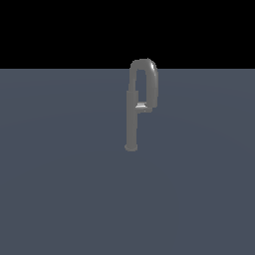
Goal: Turn on the faucet by rotating a designated handle.
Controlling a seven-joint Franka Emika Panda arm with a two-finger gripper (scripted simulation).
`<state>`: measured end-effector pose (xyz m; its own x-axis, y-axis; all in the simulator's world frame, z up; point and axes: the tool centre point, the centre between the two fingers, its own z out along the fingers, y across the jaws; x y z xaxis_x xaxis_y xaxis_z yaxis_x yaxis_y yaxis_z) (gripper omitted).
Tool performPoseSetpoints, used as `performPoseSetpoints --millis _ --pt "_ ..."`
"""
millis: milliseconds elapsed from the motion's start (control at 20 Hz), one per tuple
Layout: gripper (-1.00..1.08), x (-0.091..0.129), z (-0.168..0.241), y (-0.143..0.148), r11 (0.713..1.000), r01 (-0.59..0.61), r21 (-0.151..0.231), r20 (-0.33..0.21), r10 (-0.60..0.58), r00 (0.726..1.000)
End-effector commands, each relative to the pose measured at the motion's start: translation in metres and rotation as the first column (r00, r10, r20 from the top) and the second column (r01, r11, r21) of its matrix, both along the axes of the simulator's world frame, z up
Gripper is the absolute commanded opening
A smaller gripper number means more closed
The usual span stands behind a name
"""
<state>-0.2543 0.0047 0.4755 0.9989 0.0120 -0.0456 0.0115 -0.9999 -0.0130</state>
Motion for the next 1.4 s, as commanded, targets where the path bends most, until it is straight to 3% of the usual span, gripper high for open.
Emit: performPoseSetpoints --millis 0,650,1000,1350 --pt "-1.0 0.0 0.0 0.0 1.0 0.0 0.0 0.0 0.0 1.0" --pt "-1.0 0.022 -0.001 0.002 0.998 0.053 0.046 -0.061 -0.05 0.997" --pt "-1.0 0.052 -0.004 0.002 0.986 0.132 0.104 -0.15 -0.115 0.982" --pt "-1.0 0.09 -0.012 0.001 0.958 0.235 0.167 -0.264 -0.186 0.946"
